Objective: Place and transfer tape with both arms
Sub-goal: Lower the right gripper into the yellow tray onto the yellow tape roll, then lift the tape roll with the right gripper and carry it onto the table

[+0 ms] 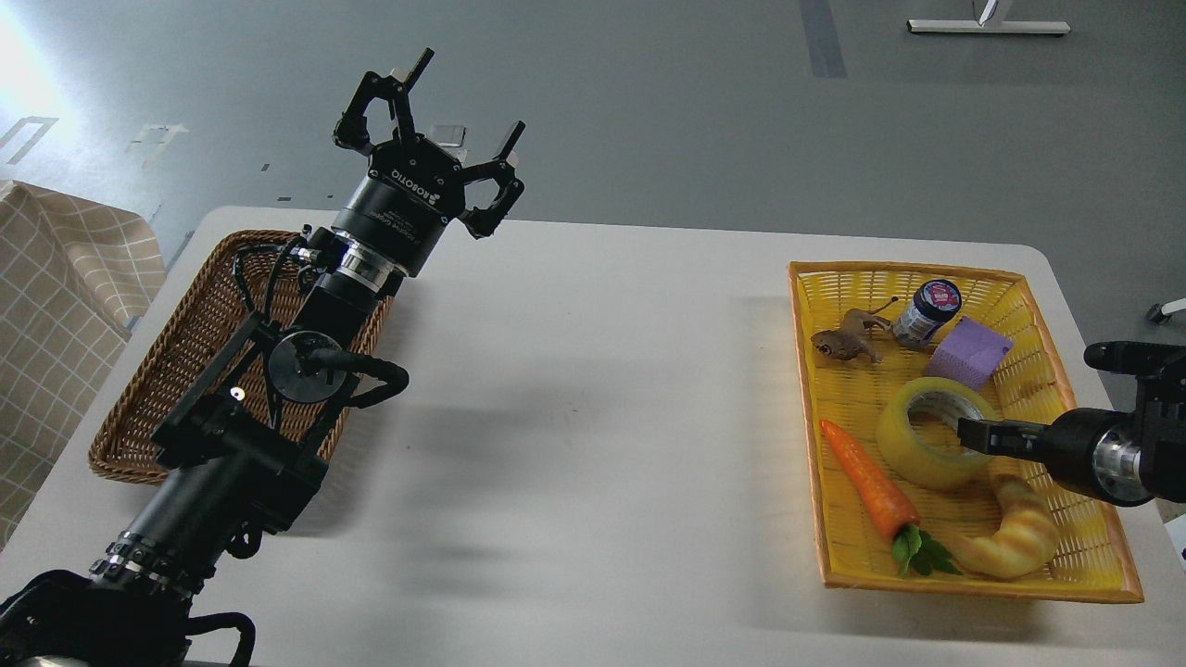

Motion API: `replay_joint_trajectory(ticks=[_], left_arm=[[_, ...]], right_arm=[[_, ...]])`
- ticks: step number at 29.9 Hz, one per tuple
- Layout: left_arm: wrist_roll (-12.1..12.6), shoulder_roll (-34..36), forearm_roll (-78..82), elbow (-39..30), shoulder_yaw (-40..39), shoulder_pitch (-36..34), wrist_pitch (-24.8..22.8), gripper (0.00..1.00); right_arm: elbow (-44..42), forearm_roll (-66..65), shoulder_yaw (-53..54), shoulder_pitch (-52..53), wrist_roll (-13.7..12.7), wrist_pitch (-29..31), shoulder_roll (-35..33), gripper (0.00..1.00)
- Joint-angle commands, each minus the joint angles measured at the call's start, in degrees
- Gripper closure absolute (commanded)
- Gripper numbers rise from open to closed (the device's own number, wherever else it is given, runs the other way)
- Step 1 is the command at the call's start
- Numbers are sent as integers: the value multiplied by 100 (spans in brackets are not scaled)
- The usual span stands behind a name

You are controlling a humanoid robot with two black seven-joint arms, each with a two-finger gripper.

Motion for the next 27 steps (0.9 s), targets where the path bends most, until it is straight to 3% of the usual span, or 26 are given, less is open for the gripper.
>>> replay_joint_trajectory(ticks=[1, 10, 18, 27], left_arm=[[-1, 0, 0, 0, 0, 1, 0, 2], [-1, -18, 0, 0, 9, 19, 0, 2], [8, -44, 0, 0, 9, 19, 0, 2], [8, -88, 0, 0, 9, 10, 0, 2]], right_arm=[[-33, 0, -17, 4, 12, 0, 66, 57], [-139, 18, -53, 4, 12, 0, 93, 100], [11, 53, -18, 57, 21, 0, 23, 100], [705, 290, 202, 294, 56, 0, -803, 100]])
